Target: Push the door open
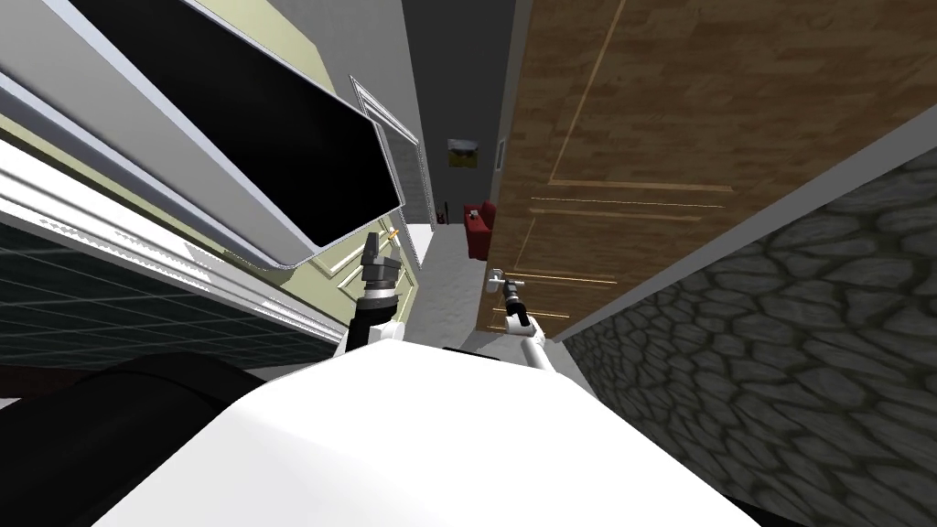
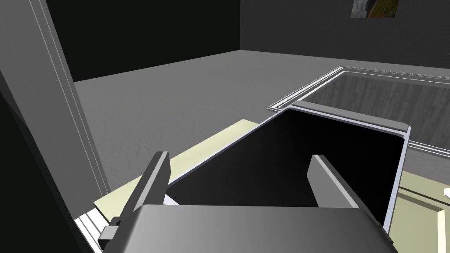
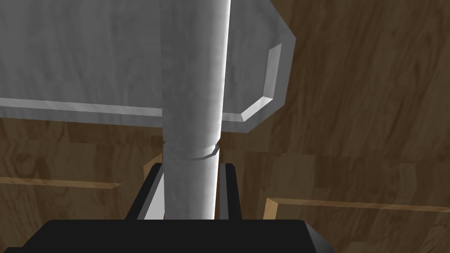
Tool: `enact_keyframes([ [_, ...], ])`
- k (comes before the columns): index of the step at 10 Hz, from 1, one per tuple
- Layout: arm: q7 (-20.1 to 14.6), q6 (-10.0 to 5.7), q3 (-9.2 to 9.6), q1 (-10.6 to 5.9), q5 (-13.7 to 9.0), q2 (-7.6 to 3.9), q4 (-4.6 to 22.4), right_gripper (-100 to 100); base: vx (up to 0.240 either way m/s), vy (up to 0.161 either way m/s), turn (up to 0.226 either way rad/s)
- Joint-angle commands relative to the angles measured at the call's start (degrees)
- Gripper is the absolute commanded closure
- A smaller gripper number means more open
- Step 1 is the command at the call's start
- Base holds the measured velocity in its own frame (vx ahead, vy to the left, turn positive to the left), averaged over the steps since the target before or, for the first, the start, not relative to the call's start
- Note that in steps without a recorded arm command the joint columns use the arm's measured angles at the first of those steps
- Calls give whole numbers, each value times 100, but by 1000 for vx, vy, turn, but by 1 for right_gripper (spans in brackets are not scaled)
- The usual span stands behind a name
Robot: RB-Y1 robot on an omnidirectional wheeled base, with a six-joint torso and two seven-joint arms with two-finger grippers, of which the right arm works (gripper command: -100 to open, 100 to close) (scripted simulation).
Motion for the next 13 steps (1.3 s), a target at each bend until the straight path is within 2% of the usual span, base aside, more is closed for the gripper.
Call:
enact_keyframes([
  [1, 33, -21, -161, -50, -21, -76, 33, 100, 115, 94, -50],
  [4, 72, -25, -341, -65, -52, -114, 62, 100, 120, 105, -69],
  [6, 112, -28, -527, -80, -84, -135, 93, 100, 122, 145, -96],
  [10, 162, -32, -756, -98, -124, -137, 131, 100, 141, 109, -70],
  [13, 217, -37, -1009, -119, -168, -110, 173, 100, 178, 163, -103],
])
